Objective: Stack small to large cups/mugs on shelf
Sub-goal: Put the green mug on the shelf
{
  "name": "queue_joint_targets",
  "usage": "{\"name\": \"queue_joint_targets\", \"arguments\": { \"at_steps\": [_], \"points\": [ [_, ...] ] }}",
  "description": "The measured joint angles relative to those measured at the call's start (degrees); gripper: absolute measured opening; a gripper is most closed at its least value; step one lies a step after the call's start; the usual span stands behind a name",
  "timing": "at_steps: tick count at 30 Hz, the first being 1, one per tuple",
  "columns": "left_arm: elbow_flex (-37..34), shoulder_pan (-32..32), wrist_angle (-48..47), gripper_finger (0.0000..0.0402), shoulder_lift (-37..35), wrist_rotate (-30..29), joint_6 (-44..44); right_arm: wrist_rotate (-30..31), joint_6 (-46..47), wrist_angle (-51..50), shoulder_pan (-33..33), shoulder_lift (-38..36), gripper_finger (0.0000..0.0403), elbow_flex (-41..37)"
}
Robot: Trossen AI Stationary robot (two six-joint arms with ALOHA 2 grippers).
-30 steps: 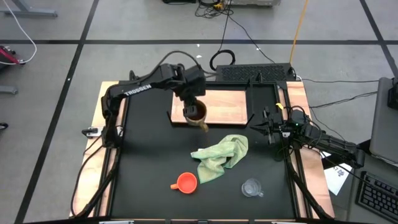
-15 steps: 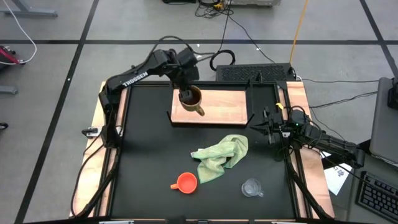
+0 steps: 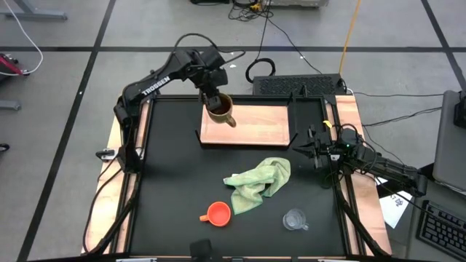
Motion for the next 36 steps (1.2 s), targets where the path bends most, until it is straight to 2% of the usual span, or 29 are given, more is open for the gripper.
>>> {"name": "queue_joint_targets", "arguments": {
  "at_steps": [22, 36],
  "points": [
    [-11.99, 2.95, 8.14, 0.0035, 0.13, 0.32, 0.46, 0.0, 0.0, 0.0, 0.0, 0.02, 0.0, 0.0],
    [-12.31, 2.93, 10.53, 0.0035, 0.16, 0.27, -0.22, 0.0, 0.0, -0.01, 0.0, 0.02, 0.0, -0.01]
  ]
}}
